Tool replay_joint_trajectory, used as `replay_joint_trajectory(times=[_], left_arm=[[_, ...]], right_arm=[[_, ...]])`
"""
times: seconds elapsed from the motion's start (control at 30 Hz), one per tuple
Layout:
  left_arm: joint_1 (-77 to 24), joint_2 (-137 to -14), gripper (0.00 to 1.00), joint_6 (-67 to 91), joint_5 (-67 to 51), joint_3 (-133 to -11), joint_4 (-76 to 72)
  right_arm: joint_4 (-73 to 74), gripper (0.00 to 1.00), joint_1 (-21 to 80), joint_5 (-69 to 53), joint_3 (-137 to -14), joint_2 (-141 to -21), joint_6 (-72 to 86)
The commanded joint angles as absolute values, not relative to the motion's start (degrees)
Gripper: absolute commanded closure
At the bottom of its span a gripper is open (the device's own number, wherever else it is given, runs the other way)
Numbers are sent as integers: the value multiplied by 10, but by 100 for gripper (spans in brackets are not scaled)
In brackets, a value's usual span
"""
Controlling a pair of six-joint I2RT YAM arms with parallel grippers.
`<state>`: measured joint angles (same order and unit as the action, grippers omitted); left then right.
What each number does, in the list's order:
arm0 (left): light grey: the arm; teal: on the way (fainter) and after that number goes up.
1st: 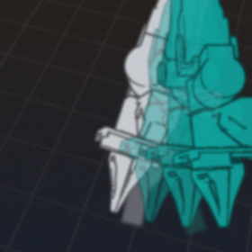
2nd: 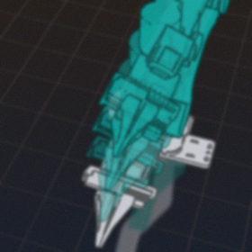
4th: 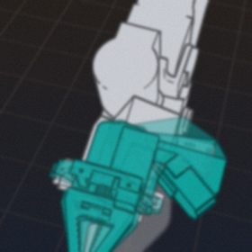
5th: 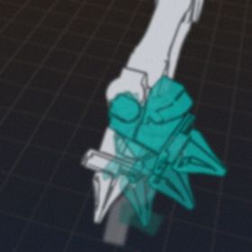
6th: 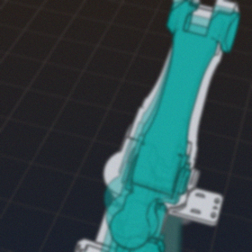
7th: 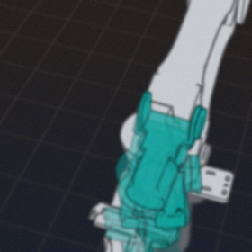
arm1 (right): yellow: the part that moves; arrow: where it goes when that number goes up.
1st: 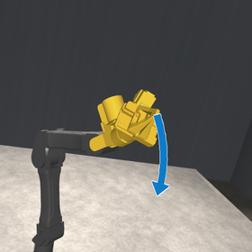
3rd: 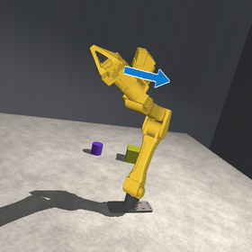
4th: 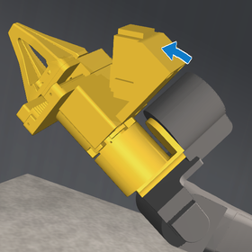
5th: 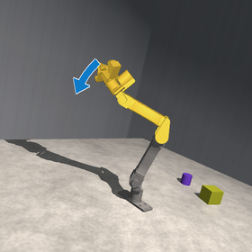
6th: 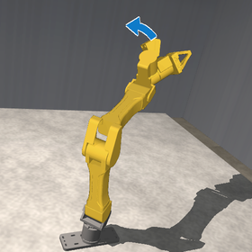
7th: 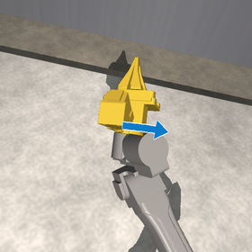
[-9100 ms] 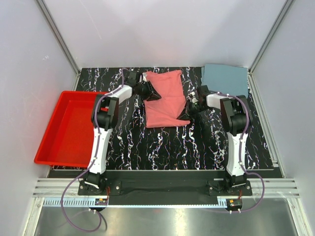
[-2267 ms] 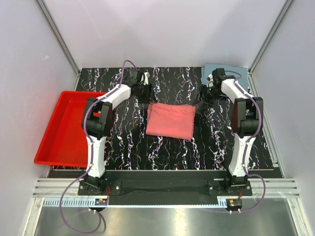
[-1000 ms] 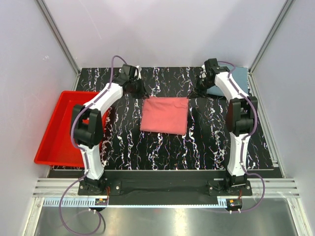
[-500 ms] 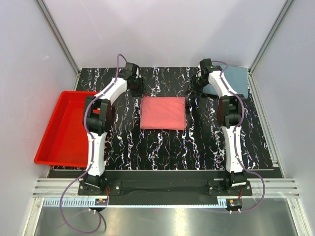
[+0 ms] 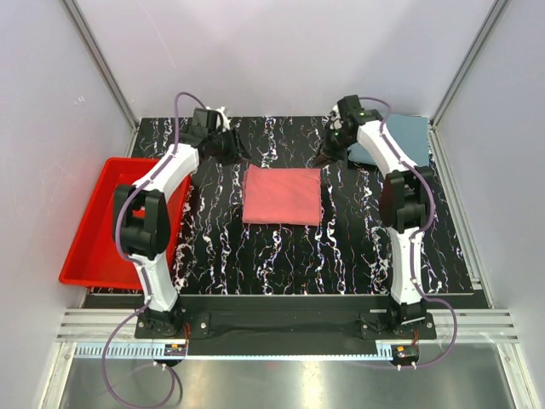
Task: Fold and stack the t-shirts
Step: Fold the tshirt
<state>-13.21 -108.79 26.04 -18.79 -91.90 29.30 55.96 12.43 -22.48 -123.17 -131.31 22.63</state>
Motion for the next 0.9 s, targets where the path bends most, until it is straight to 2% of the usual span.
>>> replay_joint_trajectory(times=[0.0,0.03,0.07,0.33,0.43,0.5,0.53,0.57,0.67,0.7,0.77,0.8,0.87], left_arm=[[-133,-1123,62,321,-287,-858,167],[-130,-1139,63,336,-286,-853,142],[-129,-1149,64,337,-280,-851,140],[-117,-1246,66,293,-196,-939,213],[-113,-1262,66,280,-165,-967,257],[-114,-1257,65,275,-147,-964,272],[-114,-1241,62,272,-135,-948,275],[-114,-1231,60,272,-131,-938,277],[-115,-1181,59,271,-134,-895,273],[-115,-1156,59,267,-135,-886,273],[-116,-1129,59,264,-131,-863,287],[-115,-1098,59,260,-130,-856,290],[-116,-1066,59,258,-131,-840,301]], right_arm=[[436,88,144,-304,-1166,-1299,289],[412,99,144,-306,-1152,-1299,305],[397,100,143,-305,-1143,-1309,308],[366,100,121,-280,-1173,-1388,281],[395,100,113,-257,-1228,-1415,244],[431,95,113,-254,-1279,-1425,221],[443,92,113,-253,-1292,-1424,217],[463,84,113,-247,-1310,-1413,213],[475,70,110,-224,-1296,-1362,200],[479,56,111,-221,-1288,-1348,191],[487,43,111,-208,-1259,-1313,178],[486,28,111,-203,-1246,-1303,164],[466,15,109,-206,-1192,-1277,150]])
